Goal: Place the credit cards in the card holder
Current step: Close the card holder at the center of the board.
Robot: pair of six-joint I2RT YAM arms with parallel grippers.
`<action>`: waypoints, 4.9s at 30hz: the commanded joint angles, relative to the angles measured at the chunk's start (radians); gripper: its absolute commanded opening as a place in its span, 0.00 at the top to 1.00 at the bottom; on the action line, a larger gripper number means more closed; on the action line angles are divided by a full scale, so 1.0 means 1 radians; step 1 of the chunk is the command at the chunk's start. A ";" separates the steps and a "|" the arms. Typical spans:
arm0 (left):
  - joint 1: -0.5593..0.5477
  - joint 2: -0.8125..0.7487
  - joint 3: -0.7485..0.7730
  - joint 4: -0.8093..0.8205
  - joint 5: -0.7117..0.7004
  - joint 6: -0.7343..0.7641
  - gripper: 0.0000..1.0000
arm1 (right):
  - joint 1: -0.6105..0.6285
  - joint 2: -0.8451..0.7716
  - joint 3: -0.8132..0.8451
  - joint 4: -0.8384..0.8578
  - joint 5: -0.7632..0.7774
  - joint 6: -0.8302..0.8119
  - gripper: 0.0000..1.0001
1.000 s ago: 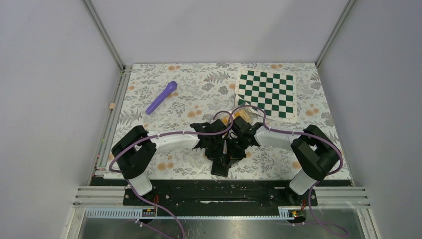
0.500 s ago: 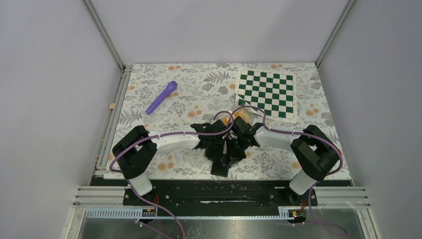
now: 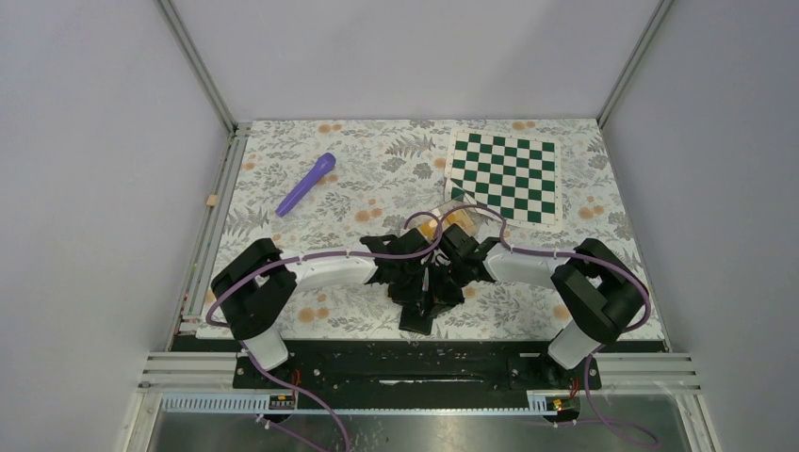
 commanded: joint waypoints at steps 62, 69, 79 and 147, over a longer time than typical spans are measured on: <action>0.068 -0.062 0.019 0.112 0.103 -0.041 0.75 | 0.009 -0.212 0.044 -0.177 0.114 -0.053 1.00; 0.069 -0.054 -0.024 0.148 0.159 -0.059 0.77 | 0.009 -0.182 0.031 -0.220 0.179 -0.083 1.00; 0.067 -0.026 -0.040 0.167 0.175 -0.060 0.78 | 0.010 -0.113 0.044 -0.185 0.169 -0.090 1.00; 0.011 0.033 0.030 0.016 0.013 0.035 1.00 | 0.008 -0.014 0.089 -0.089 0.090 -0.057 1.00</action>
